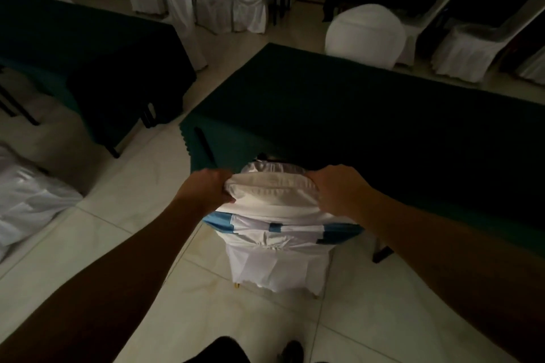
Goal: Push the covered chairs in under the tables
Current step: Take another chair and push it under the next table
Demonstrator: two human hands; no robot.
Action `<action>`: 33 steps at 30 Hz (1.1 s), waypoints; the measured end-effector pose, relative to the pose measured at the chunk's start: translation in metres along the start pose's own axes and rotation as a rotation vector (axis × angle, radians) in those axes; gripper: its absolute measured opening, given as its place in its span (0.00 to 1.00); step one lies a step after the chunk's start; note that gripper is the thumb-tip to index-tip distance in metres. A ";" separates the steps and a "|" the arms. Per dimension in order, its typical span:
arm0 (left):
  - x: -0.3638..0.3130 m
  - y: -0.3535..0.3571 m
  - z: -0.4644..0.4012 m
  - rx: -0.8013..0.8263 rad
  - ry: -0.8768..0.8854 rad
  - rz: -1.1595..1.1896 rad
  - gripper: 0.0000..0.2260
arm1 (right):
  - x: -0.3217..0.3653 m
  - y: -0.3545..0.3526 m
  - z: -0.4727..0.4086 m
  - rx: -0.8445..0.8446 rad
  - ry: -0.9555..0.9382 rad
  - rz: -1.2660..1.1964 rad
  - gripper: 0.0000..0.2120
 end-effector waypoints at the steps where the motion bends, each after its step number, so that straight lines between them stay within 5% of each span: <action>1: 0.002 -0.001 -0.016 0.004 0.012 -0.010 0.18 | -0.005 0.001 -0.011 0.012 0.013 -0.011 0.18; 20: 0.054 -0.051 -0.210 0.104 0.267 -0.019 0.18 | -0.027 -0.036 -0.157 0.047 0.264 -0.107 0.20; 33: 0.076 -0.035 -0.238 0.077 0.352 0.015 0.18 | -0.011 -0.025 -0.175 0.047 0.356 -0.131 0.15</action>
Point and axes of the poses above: each hand's wrist, its own z-axis away from the middle knuckle, its own y-axis out of the palm, x = y × z, the point moved 2 cm from there along -z, towards the middle knuckle, and after that the axes turned 6 degrees about z, right-handed, at the moved point
